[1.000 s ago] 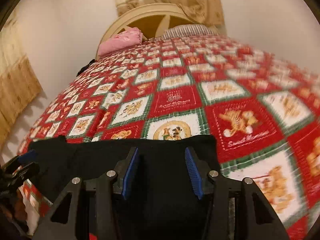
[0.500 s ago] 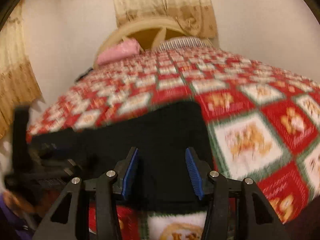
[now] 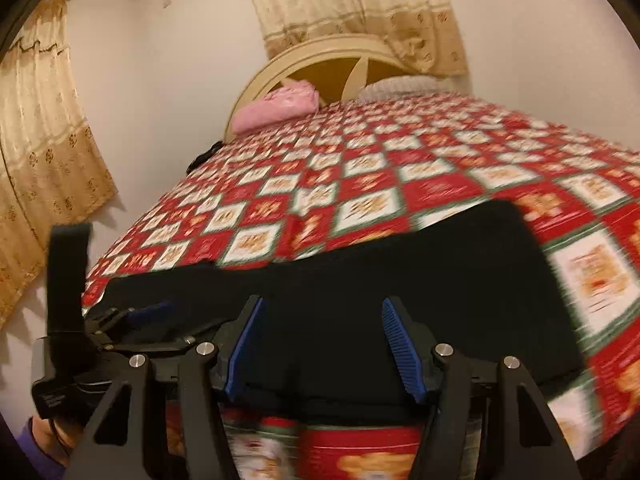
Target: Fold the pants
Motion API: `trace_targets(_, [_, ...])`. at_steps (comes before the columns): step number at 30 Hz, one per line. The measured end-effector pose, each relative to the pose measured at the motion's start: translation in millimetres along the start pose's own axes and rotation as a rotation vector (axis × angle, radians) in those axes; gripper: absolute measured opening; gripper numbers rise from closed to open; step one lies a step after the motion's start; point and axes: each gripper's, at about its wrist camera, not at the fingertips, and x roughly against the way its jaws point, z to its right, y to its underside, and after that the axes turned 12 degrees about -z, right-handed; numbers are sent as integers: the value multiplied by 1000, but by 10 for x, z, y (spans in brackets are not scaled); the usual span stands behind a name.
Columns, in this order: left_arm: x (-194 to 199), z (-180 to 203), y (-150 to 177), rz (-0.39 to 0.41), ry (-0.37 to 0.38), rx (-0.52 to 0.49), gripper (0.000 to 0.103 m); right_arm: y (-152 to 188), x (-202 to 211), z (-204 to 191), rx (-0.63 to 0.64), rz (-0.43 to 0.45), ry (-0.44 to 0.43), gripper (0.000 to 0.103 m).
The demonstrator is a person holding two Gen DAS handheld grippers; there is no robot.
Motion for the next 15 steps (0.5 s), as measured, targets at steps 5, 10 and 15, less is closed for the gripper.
trace_targets(5, [66,-494,157,15,-81,83,94,118,-218,-213,6,-25,-30,62])
trace_targets(10, [125,-1077,358,-2,-116,226,94,277,-368,-205,-46,1,-37,62])
trace_targets(15, [288,-1646,584,51,-186,399,94,295,-360,-193,-44,3,-51,63])
